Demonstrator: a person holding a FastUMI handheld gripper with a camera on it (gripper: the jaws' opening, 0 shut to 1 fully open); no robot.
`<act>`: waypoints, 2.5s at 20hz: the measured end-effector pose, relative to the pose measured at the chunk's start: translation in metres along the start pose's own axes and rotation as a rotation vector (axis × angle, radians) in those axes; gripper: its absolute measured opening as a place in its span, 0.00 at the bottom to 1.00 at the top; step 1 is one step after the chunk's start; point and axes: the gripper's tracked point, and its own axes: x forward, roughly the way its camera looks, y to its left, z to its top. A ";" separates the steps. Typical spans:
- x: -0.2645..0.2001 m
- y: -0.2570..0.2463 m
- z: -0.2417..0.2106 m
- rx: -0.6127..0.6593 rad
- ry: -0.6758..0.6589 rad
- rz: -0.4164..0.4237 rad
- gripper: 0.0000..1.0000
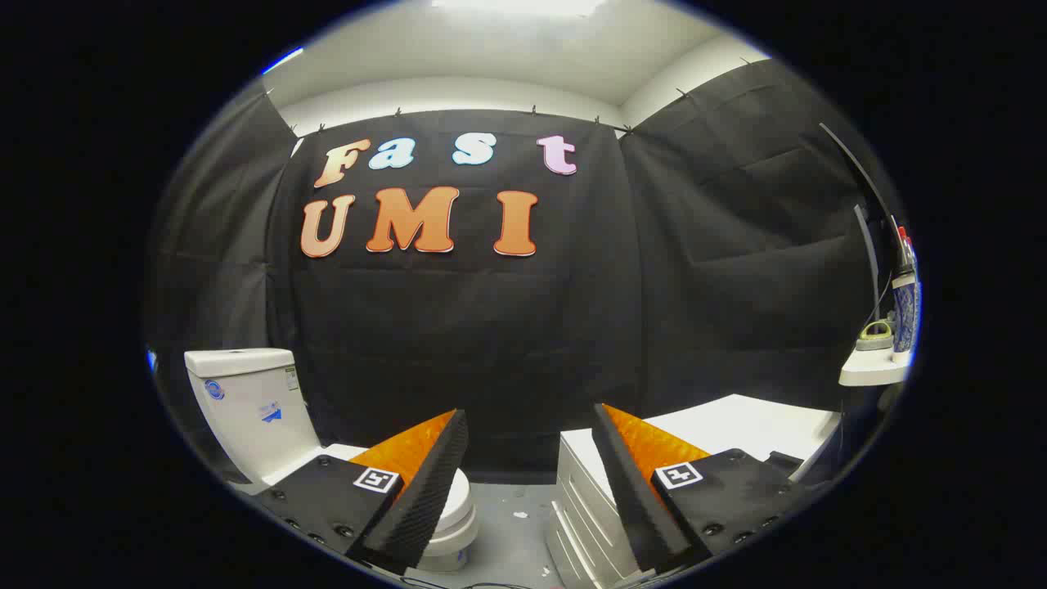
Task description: Open the toilet lid.
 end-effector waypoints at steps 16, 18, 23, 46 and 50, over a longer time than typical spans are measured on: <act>0.000 -0.003 -0.001 0.017 0.004 -0.006 0.98; 0.000 -0.003 0.000 0.018 0.003 -0.006 0.98; -0.002 0.002 -0.001 0.012 0.001 0.007 0.98; 0.109 0.149 0.018 0.329 0.012 0.241 0.98; 0.119 0.175 -0.068 0.373 0.188 0.291 0.98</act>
